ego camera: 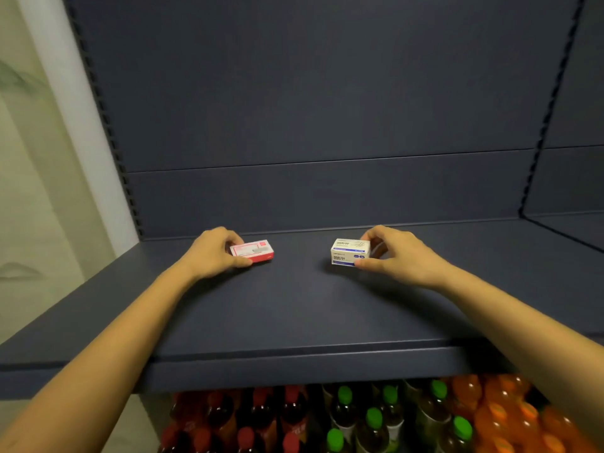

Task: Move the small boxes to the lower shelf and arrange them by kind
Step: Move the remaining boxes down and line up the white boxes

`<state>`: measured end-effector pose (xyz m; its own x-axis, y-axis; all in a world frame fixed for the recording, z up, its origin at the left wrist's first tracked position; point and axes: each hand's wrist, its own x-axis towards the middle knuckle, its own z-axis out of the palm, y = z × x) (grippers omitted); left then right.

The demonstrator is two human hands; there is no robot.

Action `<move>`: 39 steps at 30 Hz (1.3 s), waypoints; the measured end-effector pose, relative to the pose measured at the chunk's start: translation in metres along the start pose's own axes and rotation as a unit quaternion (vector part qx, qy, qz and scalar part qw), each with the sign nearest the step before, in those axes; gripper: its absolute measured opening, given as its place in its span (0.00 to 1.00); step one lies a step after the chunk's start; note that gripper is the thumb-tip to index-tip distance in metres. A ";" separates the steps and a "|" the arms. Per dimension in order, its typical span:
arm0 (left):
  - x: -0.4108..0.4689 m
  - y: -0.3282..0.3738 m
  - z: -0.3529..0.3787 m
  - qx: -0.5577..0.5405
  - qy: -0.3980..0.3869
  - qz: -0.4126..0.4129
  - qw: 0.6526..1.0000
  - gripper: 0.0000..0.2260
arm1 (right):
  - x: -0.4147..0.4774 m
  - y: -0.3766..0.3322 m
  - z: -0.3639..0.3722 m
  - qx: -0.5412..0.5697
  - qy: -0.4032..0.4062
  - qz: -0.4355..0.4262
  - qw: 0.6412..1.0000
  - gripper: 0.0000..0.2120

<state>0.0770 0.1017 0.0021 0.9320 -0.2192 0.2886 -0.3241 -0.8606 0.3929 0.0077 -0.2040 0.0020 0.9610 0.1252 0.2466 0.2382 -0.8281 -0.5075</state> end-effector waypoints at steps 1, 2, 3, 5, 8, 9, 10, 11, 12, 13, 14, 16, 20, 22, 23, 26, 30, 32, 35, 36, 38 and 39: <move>0.001 0.012 0.001 -0.006 0.009 0.015 1.000 0.16 | -0.005 0.004 -0.006 0.002 0.007 0.001 1.000 0.18; 0.002 0.024 0.003 -0.013 0.010 0.033 0.999 0.17 | -0.011 0.008 -0.012 0.005 0.014 0.003 1.000 0.18; 0.003 0.037 0.005 -0.019 0.007 0.050 0.999 0.17 | -0.016 0.013 -0.018 0.008 0.023 0.005 1.000 0.18; 0.005 0.065 0.010 -0.031 0.002 0.081 0.996 0.17 | -0.030 0.024 -0.032 0.017 0.043 0.009 0.999 0.18; 0.007 0.111 0.022 -0.048 -0.008 0.118 0.992 0.17 | -0.054 0.046 -0.058 0.023 0.072 0.021 0.997 0.17; 0.007 0.126 0.027 -0.053 -0.012 0.130 0.990 0.17 | -0.064 0.055 -0.067 0.021 0.079 0.026 0.996 0.17; 0.008 0.143 0.033 -0.057 -0.014 0.142 0.988 0.18 | -0.074 0.064 -0.077 0.017 0.085 0.031 0.996 0.18; 0.009 0.159 0.038 -0.062 -0.016 0.153 0.986 0.18 | -0.084 0.073 -0.087 0.013 0.090 0.036 0.995 0.18; 0.009 0.176 0.044 -0.067 -0.016 0.163 0.984 0.17 | -0.094 0.084 -0.098 0.008 0.094 0.041 0.995 0.18; 0.009 0.193 0.051 -0.073 -0.017 0.172 0.982 0.17 | -0.104 0.095 -0.108 0.005 0.099 0.047 0.994 0.18; 0.008 0.211 0.057 -0.081 -0.020 0.180 0.980 0.17 | -0.113 0.106 -0.118 0.002 0.106 0.051 0.993 0.18; 0.008 0.250 0.072 -0.094 -0.026 0.192 0.977 0.16 | -0.135 0.131 -0.140 0.002 0.117 0.061 0.991 0.17; 0.005 0.318 0.100 -0.108 -0.036 0.215 0.970 0.16 | -0.172 0.175 -0.177 0.003 0.132 0.081 0.988 0.17; 0.002 0.353 0.117 -0.114 -0.041 0.228 0.966 0.16 | -0.190 0.201 -0.198 -0.004 0.136 0.089 0.987 0.17; 0.001 0.370 0.125 -0.117 -0.043 0.233 0.964 0.16 | -0.198 0.213 -0.208 -0.007 0.137 0.089 0.987 0.17; -0.002 0.416 0.149 -0.127 -0.046 0.247 0.960 0.17 | -0.220 0.247 -0.234 0.000 0.146 0.084 0.986 0.16; -0.006 0.473 0.175 -0.139 -0.052 0.264 0.953 0.16 | -0.245 0.286 -0.266 -0.005 0.147 0.082 0.986 0.16; -0.005 0.499 0.183 -0.145 -0.059 0.272 0.950 0.15 | -0.256 0.303 -0.282 -0.009 0.154 0.081 0.985 0.15; 0.000 0.537 0.191 -0.152 -0.067 0.281 0.945 0.15 | -0.270 0.326 -0.309 -0.009 0.173 0.084 0.981 0.15; 0.002 0.549 0.194 -0.152 -0.067 0.285 0.944 0.16 | -0.274 0.333 -0.318 -0.005 0.179 0.085 0.980 0.15; 0.008 0.573 0.198 -0.145 -0.065 0.295 0.942 0.16 | -0.279 0.347 -0.335 0.001 0.188 0.086 0.978 0.14; 0.012 0.585 0.200 -0.138 -0.065 0.300 0.942 0.16 | -0.281 0.355 -0.342 0.002 0.193 0.087 0.977 0.14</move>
<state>-0.0692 -0.4961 0.0605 0.5735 -0.6976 0.4295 -0.8121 -0.4152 0.4100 -0.2258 -0.7198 0.0353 0.8621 -0.2340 0.4495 0.0773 -0.8159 -0.5730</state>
